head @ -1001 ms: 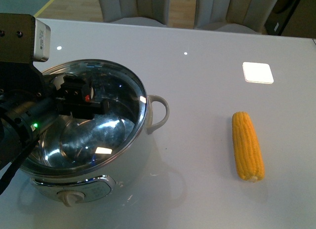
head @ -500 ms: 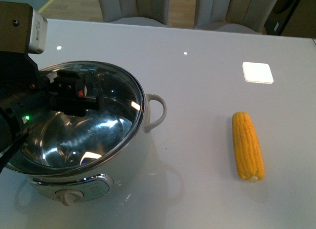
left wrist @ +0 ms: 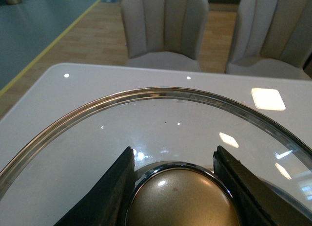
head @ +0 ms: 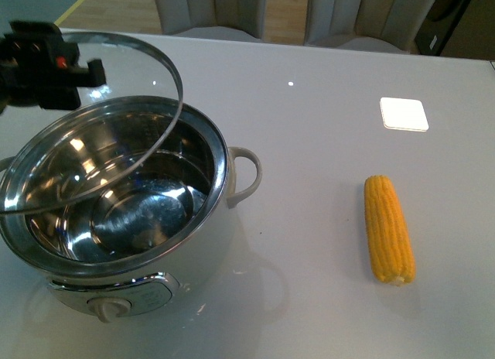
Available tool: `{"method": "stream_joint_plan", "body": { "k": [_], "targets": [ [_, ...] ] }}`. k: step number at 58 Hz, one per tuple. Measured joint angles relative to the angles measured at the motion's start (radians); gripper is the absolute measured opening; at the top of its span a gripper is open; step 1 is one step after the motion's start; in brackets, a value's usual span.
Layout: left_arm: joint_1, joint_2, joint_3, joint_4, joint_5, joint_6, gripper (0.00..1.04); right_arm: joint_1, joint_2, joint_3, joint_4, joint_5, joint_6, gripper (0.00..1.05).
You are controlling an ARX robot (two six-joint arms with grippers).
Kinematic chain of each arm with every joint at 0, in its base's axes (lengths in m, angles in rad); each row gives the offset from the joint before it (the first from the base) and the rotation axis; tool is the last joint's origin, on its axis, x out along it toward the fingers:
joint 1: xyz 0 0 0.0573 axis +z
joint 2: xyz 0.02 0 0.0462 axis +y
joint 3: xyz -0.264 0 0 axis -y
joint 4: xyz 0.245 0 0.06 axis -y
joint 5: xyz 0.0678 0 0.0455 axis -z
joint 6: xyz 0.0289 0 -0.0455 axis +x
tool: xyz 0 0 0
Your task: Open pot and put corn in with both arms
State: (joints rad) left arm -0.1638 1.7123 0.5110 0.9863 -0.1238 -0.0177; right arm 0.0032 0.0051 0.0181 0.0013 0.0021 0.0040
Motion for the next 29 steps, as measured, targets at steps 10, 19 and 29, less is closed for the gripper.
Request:
{"method": "stream_joint_plan", "body": {
  "k": [10, 19, 29],
  "targets": [
    [0.184, -0.006, 0.024, 0.001, 0.038, 0.011, 0.42, 0.0, 0.0, 0.0, 0.0, 0.0, 0.0, 0.96],
    [0.326, 0.027, 0.065, 0.028, 0.06, 0.017, 0.42, 0.0, 0.0, 0.0, 0.0, 0.0, 0.0, 0.96],
    [0.467, 0.116, 0.124, 0.061, 0.079, 0.018, 0.42, 0.0, 0.0, 0.0, 0.0, 0.0, 0.0, 0.96]
  ]
}}
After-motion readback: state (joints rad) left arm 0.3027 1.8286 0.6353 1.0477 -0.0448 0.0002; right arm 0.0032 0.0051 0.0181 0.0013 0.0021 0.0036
